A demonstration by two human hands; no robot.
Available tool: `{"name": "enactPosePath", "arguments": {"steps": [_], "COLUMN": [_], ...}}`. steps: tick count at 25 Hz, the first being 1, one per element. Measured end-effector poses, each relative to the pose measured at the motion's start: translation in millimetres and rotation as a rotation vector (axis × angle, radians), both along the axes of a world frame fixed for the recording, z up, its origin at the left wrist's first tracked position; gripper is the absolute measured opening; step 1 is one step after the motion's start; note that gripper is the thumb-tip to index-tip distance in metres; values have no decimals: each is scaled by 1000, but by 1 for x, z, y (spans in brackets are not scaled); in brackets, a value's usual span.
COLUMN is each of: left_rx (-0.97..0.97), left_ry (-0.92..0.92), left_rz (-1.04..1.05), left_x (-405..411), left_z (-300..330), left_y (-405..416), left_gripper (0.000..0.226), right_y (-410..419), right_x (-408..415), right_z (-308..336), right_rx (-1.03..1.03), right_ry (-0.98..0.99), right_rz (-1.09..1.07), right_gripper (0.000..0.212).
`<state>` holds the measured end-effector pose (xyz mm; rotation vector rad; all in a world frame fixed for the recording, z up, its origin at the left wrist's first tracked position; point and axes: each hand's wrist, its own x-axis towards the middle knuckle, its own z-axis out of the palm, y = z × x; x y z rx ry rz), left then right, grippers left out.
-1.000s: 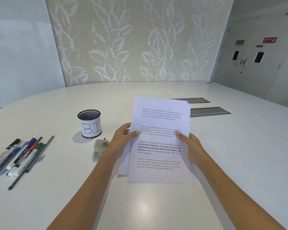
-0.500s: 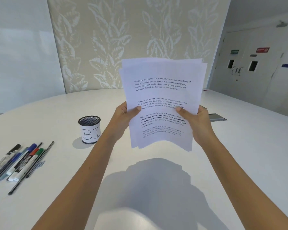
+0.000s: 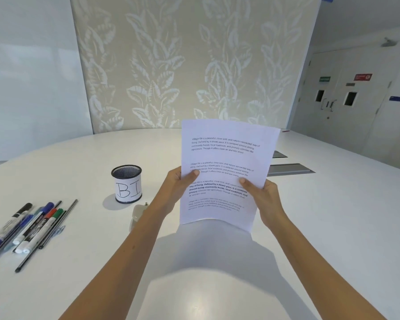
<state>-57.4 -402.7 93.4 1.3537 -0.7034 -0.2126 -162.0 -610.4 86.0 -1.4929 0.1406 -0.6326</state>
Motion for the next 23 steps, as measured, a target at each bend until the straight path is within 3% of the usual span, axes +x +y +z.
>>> {"name": "enactPosePath", "arguments": {"steps": [4, 9, 13, 15, 17, 19, 21, 23], "left_rx": [-40, 112, 174, 138, 208, 362, 493, 599], "left_ry": [-15, 90, 121, 20, -257, -578, -764, -768], "left_rz": [-17, 13, 55, 151, 429, 744, 878, 670], "left_x": [-2, -11, -18, -9, -3, 0, -3, 3], "left_z": [13, -22, -33, -19, 6, 41, 74, 99], "left_y": [-2, -9, -14, -11, -7, -5, 1, 15], "left_gripper": [28, 28, 18, 39, 84, 109, 111, 90], "right_y": [-8, -4, -1, -10, -22, -29, -35, -41], "right_x": [3, 0, -1, 2, 3, 1, 0, 1], "right_z": [13, -28, -38, -22, -1, 25, 52, 77], "right_rx": [18, 8, -73, -168, -352, -558, -775, -980], "right_ry": [-64, 133, 169, 194, 228, 299, 363, 417], "right_rz": [26, -11, -69, -146, -166, -142, -105, -91], "right_gripper": [15, 13, 13, 21, 25, 16, 23, 22]}}
